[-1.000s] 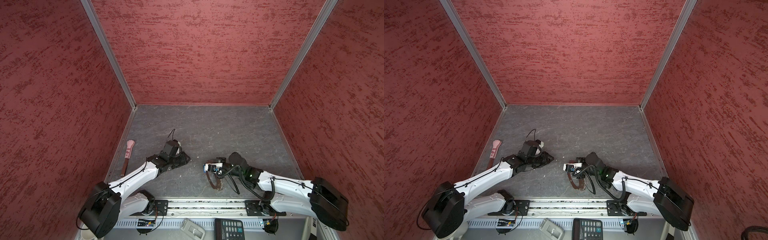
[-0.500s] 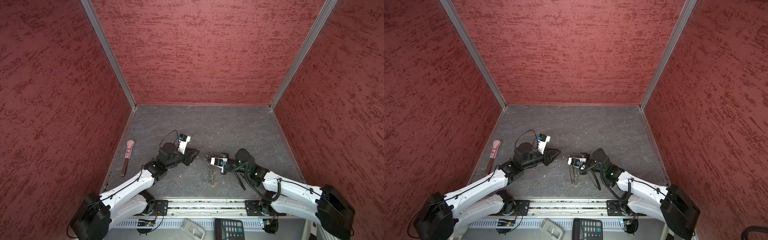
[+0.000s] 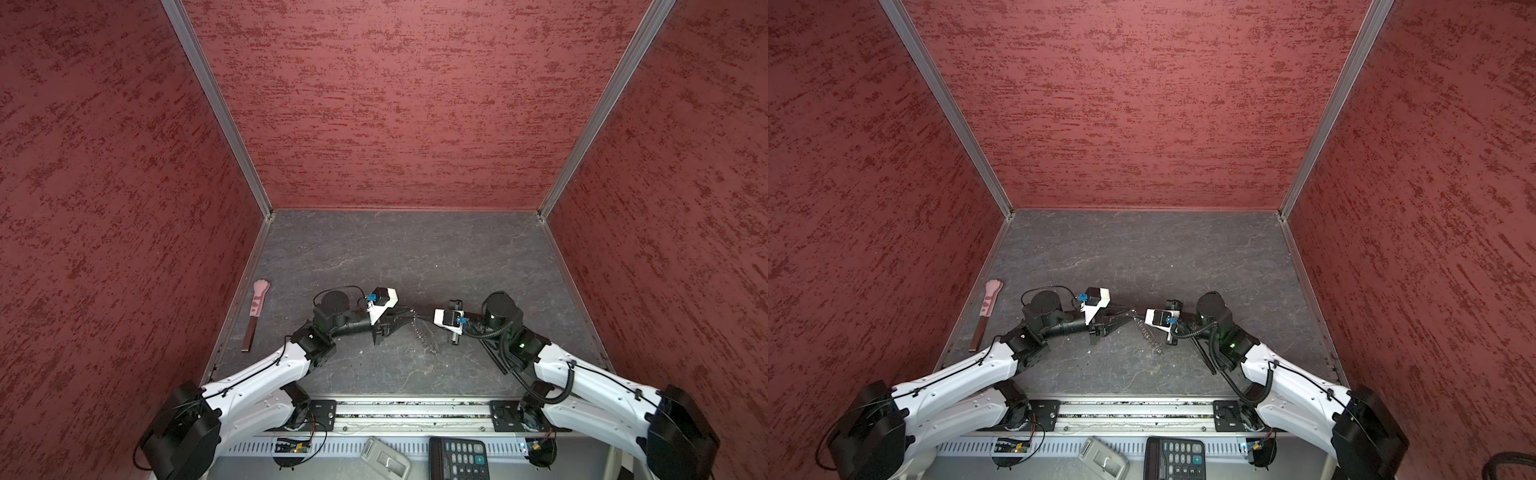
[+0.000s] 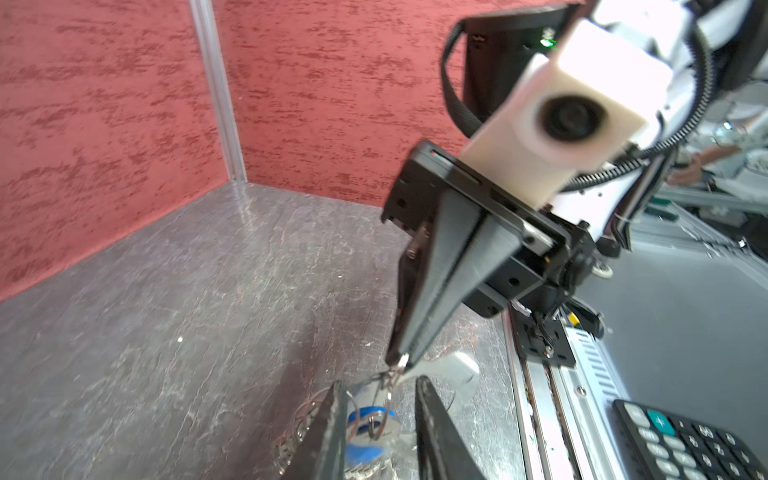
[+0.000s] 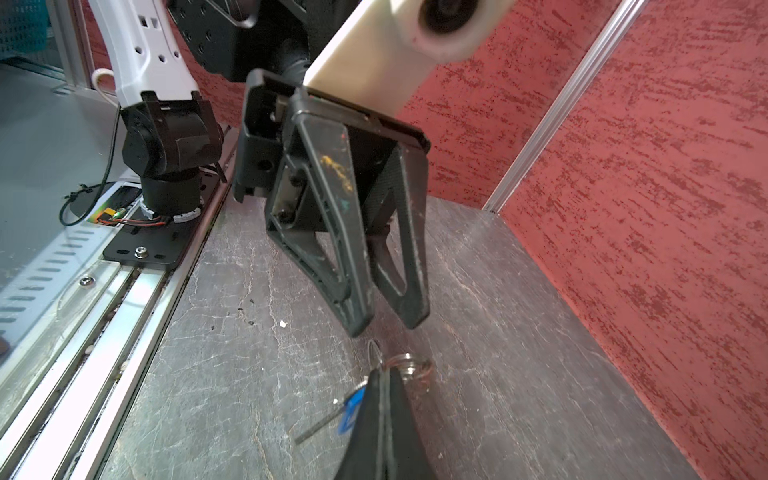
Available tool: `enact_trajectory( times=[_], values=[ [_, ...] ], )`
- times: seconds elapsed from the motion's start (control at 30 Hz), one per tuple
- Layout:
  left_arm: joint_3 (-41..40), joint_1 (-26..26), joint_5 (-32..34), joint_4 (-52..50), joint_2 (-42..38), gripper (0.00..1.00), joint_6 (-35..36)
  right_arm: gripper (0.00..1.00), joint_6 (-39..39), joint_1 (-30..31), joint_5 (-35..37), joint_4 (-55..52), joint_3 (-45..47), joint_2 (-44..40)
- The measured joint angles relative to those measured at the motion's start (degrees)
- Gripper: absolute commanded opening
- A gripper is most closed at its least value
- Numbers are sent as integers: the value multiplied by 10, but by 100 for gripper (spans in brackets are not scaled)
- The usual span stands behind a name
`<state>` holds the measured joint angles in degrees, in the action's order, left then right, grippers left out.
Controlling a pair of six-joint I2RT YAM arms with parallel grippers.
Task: Attach keys to a key ring
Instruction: Pass the keyring.
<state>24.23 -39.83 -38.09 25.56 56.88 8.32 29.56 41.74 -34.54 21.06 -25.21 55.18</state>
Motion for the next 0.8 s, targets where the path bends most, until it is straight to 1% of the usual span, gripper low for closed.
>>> enact_trajectory(
  times=[0.13, 0.37, 0.5, 0.67, 0.8],
  values=[
    [0, 0, -23, -9, 0, 22, 31, 0, -7, -2, -20, 1, -3, 0],
    [0, 0, -36, -31, 1, 13, 64, 0, -21, -2, -42, 2, -3, 4],
    [0, 0, -37, -39, 2, 9, 72, 0, -27, -2, -50, 10, -3, 8],
    [0, 0, -36, -42, 7, 1, 81, 0, -45, -2, -55, 26, -3, 14],
    [3, 0, -33, -43, 10, 0, 81, 0, -66, -2, -55, 50, -1, 17]
  ],
)
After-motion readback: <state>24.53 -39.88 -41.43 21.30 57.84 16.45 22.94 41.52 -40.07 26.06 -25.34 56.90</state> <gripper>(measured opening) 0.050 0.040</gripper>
